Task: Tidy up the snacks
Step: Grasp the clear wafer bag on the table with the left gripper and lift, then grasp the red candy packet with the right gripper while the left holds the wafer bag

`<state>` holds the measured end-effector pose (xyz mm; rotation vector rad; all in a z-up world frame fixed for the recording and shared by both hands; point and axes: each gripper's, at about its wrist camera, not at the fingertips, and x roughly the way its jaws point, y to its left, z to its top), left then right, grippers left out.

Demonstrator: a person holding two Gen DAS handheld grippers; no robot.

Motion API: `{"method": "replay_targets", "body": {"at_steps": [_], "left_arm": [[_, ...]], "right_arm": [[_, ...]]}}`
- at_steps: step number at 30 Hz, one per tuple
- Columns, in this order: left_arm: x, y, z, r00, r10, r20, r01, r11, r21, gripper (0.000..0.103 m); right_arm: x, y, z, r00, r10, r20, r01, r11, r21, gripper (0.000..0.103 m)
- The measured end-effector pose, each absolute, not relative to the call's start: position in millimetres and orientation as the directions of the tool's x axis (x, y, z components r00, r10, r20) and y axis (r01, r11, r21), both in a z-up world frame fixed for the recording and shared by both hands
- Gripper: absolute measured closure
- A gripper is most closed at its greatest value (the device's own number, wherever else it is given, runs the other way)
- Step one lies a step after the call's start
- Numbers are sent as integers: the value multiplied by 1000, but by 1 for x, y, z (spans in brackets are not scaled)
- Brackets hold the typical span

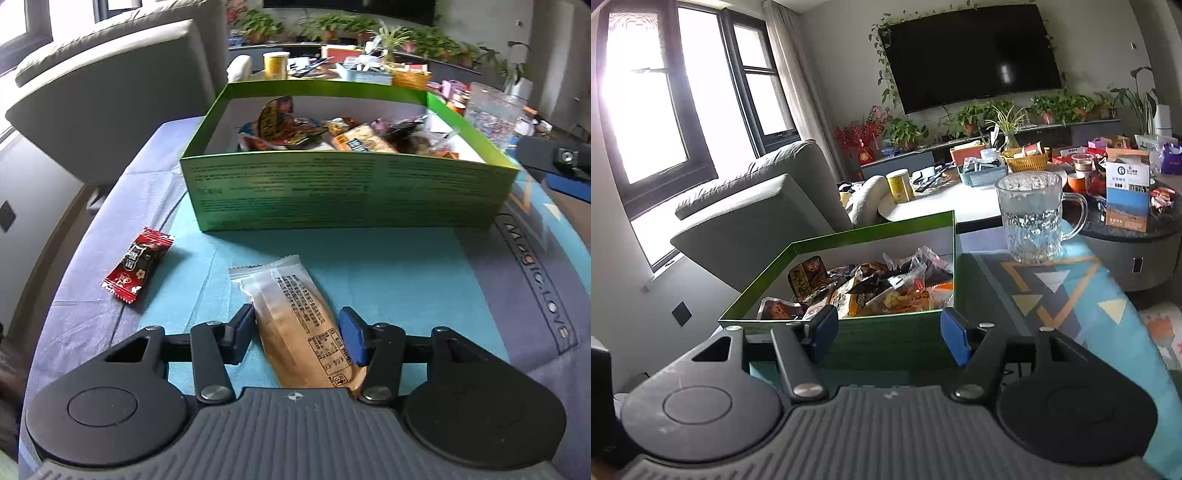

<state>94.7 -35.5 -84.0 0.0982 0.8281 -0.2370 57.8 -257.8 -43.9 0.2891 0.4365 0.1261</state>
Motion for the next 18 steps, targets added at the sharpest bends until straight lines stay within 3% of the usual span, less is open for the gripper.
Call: {"method": "replay_targets", "body": {"at_steps": [8, 13, 18], "left_arm": [[79, -5, -71, 684, -173, -709, 221, 975, -25, 57], [70, 28, -58, 716, -109, -690, 150, 989, -1, 57], [67, 66, -58, 726, -38, -687, 48, 999, -4, 57]], "right_arm": [[56, -248, -44, 892, 221, -395, -103, 949, 298, 39], [58, -222, -39, 867, 327, -375, -227, 931, 285, 39], [62, -174, -43, 795, 445, -412, -389, 895, 218, 39]]}}
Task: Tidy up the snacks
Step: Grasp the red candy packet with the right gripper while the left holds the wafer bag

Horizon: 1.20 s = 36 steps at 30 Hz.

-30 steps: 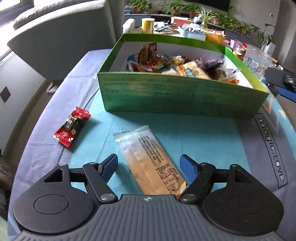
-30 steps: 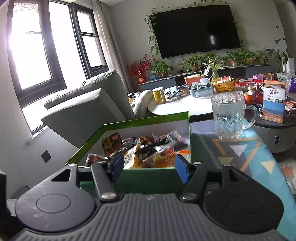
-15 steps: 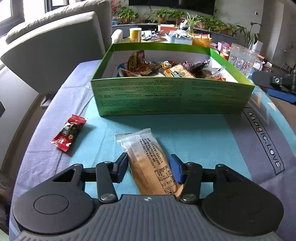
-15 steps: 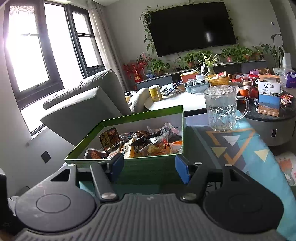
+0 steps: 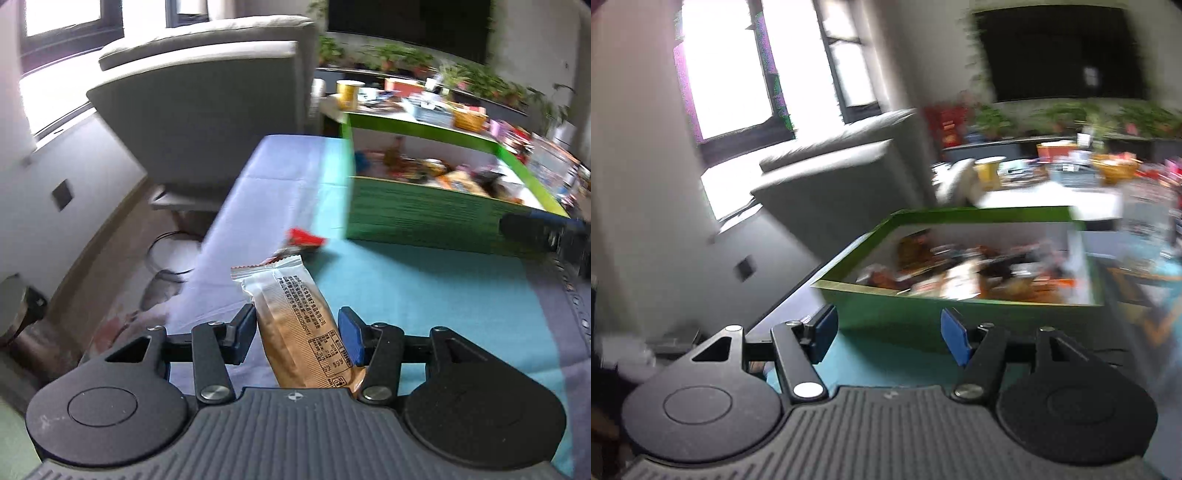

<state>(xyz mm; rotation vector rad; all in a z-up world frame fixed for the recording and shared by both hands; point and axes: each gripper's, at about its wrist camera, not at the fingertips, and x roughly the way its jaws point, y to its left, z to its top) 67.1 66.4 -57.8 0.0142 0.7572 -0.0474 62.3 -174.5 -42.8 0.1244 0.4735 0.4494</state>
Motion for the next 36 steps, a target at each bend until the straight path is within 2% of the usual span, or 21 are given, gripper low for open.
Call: {"method": "replay_targets", "body": {"at_steps": [7, 9, 16, 24, 28, 33, 35, 36], "left_arm": [[63, 107, -56, 744, 6, -668, -41, 998, -38, 57], [64, 119, -54, 751, 18, -660, -65, 997, -48, 57], [66, 151, -55, 762, 37, -646, -113, 991, -76, 57], [72, 168, -55, 774, 23, -633, -119, 987, -109, 57], [73, 170, -55, 781, 17, -624, -115, 986, -117, 57], [72, 170, -55, 783, 8, -622, -109, 986, -125, 57], [70, 170, -54, 785, 6, -619, -108, 986, -127, 57], [69, 170, -53, 787, 5, -617, -107, 986, -128, 57]], "right_arm": [[81, -129, -57, 695, 540, -474, -490, 839, 237, 37], [88, -113, -60, 673, 543, -503, -504, 834, 226, 34], [108, -70, -69, 639, 543, -545, -529, 824, 201, 34], [142, -34, -78, 645, 418, -640, -344, 906, 245, 34], [142, -21, -84, 679, 335, -653, -299, 939, 171, 34], [134, -12, -91, 710, 295, -640, -331, 941, 67, 34], [131, -16, -90, 708, 303, -638, -359, 932, 45, 41], [127, -20, -90, 704, 311, -638, -378, 925, 34, 48]]}}
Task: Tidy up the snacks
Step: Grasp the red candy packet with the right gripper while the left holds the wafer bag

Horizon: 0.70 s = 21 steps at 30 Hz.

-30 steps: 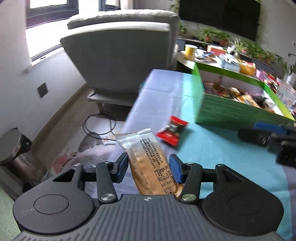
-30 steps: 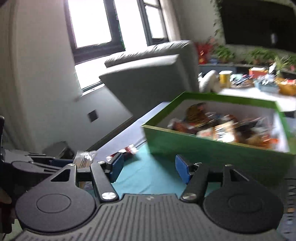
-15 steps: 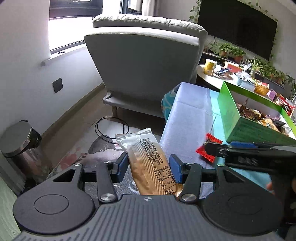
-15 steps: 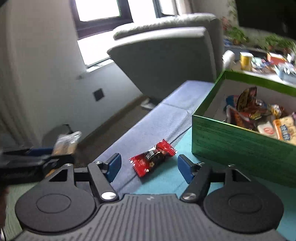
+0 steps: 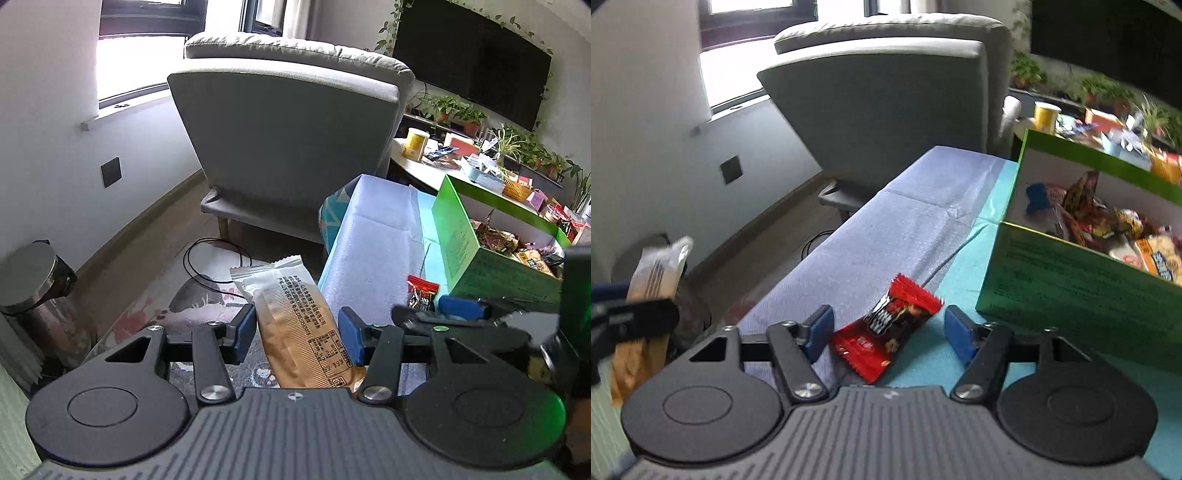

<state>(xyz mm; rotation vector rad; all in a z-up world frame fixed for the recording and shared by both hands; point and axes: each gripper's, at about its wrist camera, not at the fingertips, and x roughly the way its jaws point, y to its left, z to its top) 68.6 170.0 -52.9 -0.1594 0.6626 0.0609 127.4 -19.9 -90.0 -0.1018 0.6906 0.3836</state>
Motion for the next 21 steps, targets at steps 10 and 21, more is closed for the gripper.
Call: {"method": "replay_targets", "body": {"at_steps": [10, 21], "left_arm": [[66, 151, -45, 800, -19, -600, -66, 991, -120, 57], [63, 147, -34, 801, 26, -598, -93, 992, -82, 57]], "right_arm": [[93, -86, -85, 654, 384, -652, -486, 874, 28, 56], [134, -16, -90, 665, 384, -640, -463, 885, 50, 44]]}}
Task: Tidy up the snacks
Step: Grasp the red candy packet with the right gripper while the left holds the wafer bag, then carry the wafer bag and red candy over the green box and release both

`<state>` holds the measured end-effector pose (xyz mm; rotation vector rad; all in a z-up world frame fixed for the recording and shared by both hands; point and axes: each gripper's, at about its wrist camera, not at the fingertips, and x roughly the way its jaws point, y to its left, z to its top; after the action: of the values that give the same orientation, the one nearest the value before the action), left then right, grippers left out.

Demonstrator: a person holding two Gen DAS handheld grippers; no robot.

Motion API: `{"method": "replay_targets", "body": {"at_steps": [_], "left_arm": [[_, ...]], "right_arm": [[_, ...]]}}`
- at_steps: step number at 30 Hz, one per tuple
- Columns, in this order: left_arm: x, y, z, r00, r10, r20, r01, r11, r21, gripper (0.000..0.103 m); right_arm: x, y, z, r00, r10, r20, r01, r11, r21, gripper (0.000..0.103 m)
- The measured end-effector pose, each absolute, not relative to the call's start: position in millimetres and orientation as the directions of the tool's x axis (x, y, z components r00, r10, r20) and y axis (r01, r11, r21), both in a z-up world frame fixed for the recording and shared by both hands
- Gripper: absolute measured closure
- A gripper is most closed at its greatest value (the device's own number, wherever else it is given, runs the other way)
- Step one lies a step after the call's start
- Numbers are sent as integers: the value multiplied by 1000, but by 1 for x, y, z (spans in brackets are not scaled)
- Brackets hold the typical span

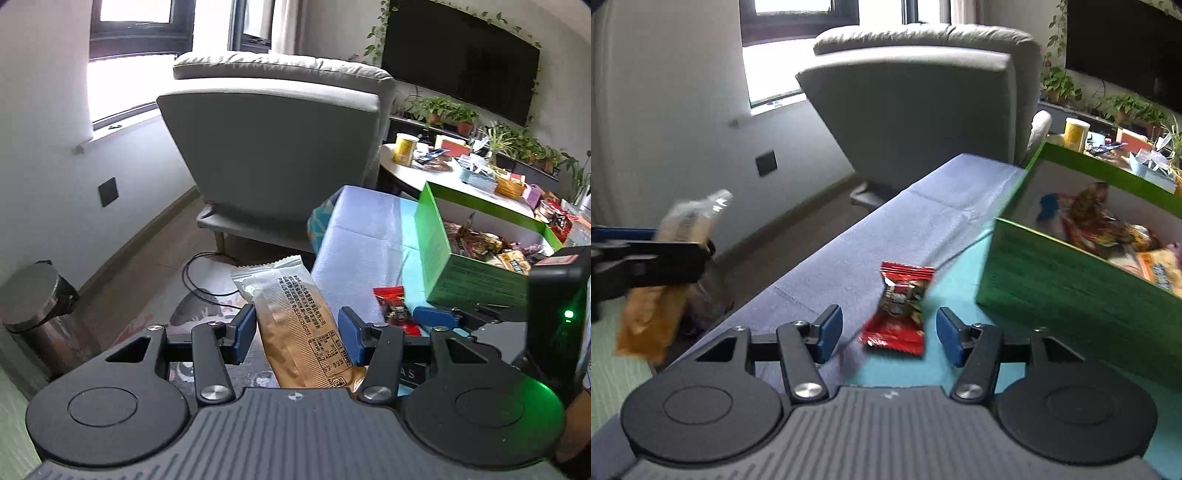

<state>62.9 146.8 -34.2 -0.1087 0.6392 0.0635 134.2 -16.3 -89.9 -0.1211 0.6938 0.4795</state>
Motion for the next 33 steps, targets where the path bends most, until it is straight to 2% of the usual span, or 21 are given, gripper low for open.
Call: {"method": "replay_targets", "body": {"at_steps": [2, 4, 9, 15, 21, 28, 33], "left_arm": [[64, 148, -34, 799, 31, -600, -100, 992, -82, 57], [64, 147, -35, 800, 27, -600, -96, 992, -84, 57], [64, 139, -34, 802, -2, -597, -64, 994, -89, 57], [66, 121, -26, 813, -41, -580, -18, 995, -95, 57], [74, 86, -6, 841, -110, -530, 78, 994, -82, 57], [101, 27, 19, 854, -227, -468, 225, 973, -61, 57], [127, -8, 23, 839, -296, -456, 303, 951, -60, 57]], "right_arm": [[137, -13, -91, 682, 359, -637, -450, 893, 21, 47], [136, -19, -89, 685, 358, -635, -447, 894, 23, 71], [121, -52, -79, 669, 419, -614, -455, 884, 107, 72], [90, -89, -45, 739, 441, -509, -449, 886, 115, 72], [88, -136, -19, 845, 332, -420, -324, 942, 92, 71], [97, -187, -15, 900, 210, -383, -178, 977, 120, 71], [107, -206, -20, 909, 173, -379, -127, 982, 143, 71]]}}
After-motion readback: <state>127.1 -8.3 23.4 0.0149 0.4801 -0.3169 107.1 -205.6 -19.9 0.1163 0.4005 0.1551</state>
